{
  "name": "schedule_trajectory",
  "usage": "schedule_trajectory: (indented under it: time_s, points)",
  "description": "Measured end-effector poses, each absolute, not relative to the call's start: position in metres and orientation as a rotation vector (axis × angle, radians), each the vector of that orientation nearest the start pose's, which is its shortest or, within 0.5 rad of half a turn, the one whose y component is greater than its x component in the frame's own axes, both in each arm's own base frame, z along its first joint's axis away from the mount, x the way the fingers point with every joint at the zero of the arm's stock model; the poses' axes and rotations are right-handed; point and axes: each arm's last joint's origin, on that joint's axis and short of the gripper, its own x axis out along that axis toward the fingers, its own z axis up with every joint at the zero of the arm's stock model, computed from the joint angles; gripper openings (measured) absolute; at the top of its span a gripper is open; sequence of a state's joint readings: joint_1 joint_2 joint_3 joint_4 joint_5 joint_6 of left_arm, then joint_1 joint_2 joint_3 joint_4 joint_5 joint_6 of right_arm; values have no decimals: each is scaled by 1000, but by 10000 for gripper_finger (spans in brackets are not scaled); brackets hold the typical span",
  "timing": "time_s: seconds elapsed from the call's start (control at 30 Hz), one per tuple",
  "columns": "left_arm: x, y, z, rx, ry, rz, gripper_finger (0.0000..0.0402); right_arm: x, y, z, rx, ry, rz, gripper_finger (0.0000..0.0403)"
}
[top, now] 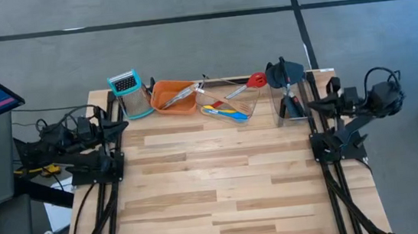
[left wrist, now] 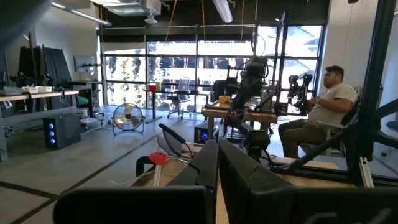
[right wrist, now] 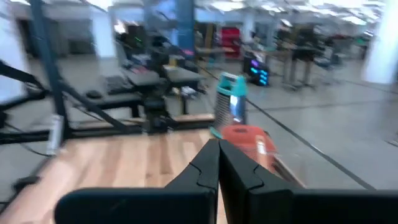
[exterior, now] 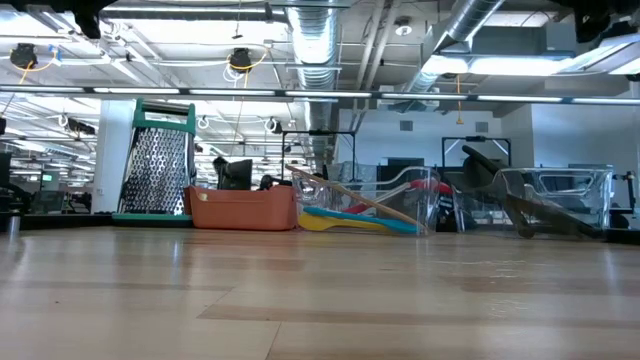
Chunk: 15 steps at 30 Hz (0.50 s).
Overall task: Pick & Place Kitchen Items
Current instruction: Return to Home Position
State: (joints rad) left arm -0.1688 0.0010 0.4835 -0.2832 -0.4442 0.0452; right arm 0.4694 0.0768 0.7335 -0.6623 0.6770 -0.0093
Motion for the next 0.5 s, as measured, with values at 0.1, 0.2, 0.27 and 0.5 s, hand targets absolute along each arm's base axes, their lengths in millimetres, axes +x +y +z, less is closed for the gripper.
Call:
schedule_trajectory:
  time_s: [0.1,0.2,0.27,0.5]
  points:
    - [39,6,289,-16,-184,279,1,11,-12,309,-6,-56,-126,0]
    - [39,6,289,-16,-185,279,1,18,-7,305,-24,-71,-58,0]
    - [39,6,289,-18,-186,278,1,16,-7,309,-4,-108,-17,0]
    - [41,2,287,-28,-185,138,1,21,1,310,44,-186,149,0]
